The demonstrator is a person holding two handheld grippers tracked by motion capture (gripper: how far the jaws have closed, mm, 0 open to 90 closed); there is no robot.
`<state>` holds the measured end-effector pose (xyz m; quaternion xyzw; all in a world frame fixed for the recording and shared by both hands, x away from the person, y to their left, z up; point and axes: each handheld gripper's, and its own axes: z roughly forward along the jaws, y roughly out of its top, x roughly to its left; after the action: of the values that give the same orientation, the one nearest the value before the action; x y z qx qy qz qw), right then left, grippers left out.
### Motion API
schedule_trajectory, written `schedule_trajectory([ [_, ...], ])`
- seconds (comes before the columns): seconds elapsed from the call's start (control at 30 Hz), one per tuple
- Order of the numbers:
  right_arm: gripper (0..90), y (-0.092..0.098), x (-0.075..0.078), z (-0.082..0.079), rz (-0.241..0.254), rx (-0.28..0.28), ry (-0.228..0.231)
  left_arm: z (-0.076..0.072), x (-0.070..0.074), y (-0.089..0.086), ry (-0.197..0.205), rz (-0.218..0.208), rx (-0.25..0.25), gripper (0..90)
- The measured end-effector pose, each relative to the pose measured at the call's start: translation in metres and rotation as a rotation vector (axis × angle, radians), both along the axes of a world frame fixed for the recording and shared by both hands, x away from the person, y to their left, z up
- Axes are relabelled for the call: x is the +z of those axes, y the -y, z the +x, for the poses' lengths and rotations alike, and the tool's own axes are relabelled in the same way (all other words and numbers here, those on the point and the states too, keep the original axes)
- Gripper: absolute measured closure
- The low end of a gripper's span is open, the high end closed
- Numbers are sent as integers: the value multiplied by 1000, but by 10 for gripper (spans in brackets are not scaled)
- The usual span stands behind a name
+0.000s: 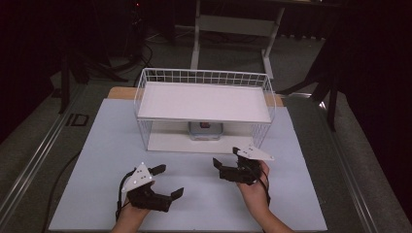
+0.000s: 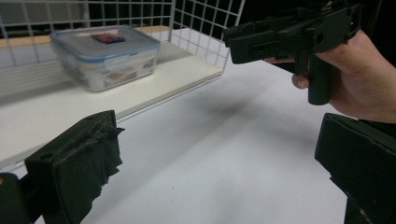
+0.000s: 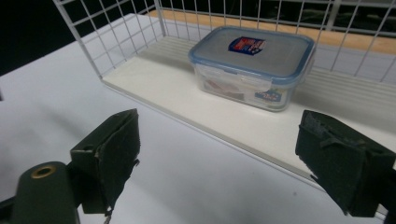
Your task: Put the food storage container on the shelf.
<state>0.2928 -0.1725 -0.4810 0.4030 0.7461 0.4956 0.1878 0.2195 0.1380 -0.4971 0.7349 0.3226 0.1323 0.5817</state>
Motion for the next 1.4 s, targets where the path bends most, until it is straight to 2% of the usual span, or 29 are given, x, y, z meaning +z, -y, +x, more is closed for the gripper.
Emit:
schedule_trajectory([
  [0.03,145,4,3,-5,2,23,25,0,0,1,8,-2,0,9],
  [0.07,145,4,3,-5,2,23,25,-1,1,2,14,-1,-5,9],
  [0.13,146,8,7,-10,6,76,51,-1,2,4,16,-3,-23,9],
  [0.2,149,13,9,-16,29,102,59,-2,3,5,16,2,-36,9],
  [0.23,149,17,10,-20,30,111,47,-2,4,5,16,-1,-36,9],
  [0.4,148,29,11,-32,30,123,45,-2,3,4,7,-8,-44,8],
  [0.57,148,38,8,-39,-4,127,55,-1,3,2,6,-10,-37,9],
  [0.7,148,42,1,-42,-6,118,37,-1,2,2,6,-11,-37,9],
  [0.83,147,47,-2,-42,-17,120,38,-1,1,0,5,-9,-35,9],
  [1.0,147,56,-5,-37,-22,112,78,-1,1,-2,9,-12,-25,9],
  [1.1,146,60,-10,-31,-23,131,74,0,1,-4,12,-11,-19,9],
  [1.2,148,62,-17,-21,-70,148,81,0,-2,-5,11,0,-10,9],
  [1.4,148,64,-20,-16,-55,139,57,2,-5,-7,-2,2,-2,9],
])
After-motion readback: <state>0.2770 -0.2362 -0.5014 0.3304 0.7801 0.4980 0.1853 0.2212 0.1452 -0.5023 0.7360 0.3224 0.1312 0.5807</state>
